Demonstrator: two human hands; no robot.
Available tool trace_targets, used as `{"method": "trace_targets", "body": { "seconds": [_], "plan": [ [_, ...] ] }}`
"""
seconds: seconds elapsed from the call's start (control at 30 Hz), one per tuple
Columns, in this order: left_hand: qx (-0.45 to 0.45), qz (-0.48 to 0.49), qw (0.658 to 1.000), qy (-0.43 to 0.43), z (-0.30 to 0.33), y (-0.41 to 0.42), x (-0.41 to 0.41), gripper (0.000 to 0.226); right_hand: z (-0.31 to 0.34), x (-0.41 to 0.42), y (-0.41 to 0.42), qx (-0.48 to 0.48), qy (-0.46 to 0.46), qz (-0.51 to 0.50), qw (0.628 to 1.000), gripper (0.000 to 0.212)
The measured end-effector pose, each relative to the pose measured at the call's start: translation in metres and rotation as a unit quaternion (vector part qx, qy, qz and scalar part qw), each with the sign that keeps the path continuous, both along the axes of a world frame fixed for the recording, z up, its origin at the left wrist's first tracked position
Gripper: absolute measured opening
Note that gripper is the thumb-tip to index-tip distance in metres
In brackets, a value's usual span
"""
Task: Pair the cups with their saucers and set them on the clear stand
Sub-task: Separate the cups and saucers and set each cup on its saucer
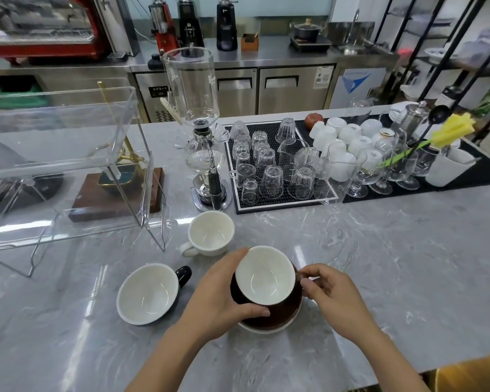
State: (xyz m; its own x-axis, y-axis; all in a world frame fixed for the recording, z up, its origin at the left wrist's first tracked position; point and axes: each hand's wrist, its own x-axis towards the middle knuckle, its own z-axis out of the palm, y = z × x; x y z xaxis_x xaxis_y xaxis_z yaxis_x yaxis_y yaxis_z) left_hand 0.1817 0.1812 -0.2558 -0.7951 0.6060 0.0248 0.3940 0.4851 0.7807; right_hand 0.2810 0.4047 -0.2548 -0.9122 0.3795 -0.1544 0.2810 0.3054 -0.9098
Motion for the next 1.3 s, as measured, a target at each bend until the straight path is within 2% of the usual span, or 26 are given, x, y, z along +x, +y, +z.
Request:
{"method": "trace_targets", "body": {
  "seconds": [0.23,0.43,0.67,0.83,0.97,1.07,1.1,1.2,1.3],
  "plan": [
    [-0.018,0.003,1.0,0.004,0.0,0.001,-0.001,0.11,-0.003,0.0,-0.003,-0.005,0.007,-0.016,1.0,0.021],
    [-0.004,-0.002,1.0,-0.011,0.0,-0.001,-0.001,0.104,-0.005,0.002,-0.002,-0.009,0.009,-0.021,1.0,0.02],
    [0.001,-0.003,1.0,-0.021,-0.002,-0.014,0.001,0.097,-0.005,0.004,0.002,-0.086,0.018,-0.062,0.994,0.018],
    [0.029,0.074,0.997,-0.012,-0.018,-0.034,-0.005,0.066,-0.005,0.004,0.006,-0.189,0.015,-0.123,0.974,0.015],
    [0.062,0.168,0.979,-0.097,-0.012,-0.027,-0.002,0.03,-0.004,0.002,0.006,-0.238,0.001,-0.134,0.962,0.014],
    [0.076,0.202,0.962,-0.166,-0.011,-0.022,-0.001,0.018,-0.005,0.0,0.005,-0.243,-0.009,-0.125,0.962,0.016],
    [0.083,0.211,0.956,-0.186,-0.01,-0.021,-0.002,0.02,-0.005,0.0,0.004,-0.243,-0.013,-0.123,0.962,0.017],
    [0.099,0.221,0.938,-0.247,-0.008,-0.02,-0.006,0.05,-0.005,-0.001,0.002,-0.25,-0.023,-0.115,0.961,0.021],
    [0.099,0.225,0.93,-0.275,-0.008,-0.021,-0.008,0.061,-0.003,-0.003,0.001,-0.25,-0.034,-0.114,0.961,0.024]
  ]
}}
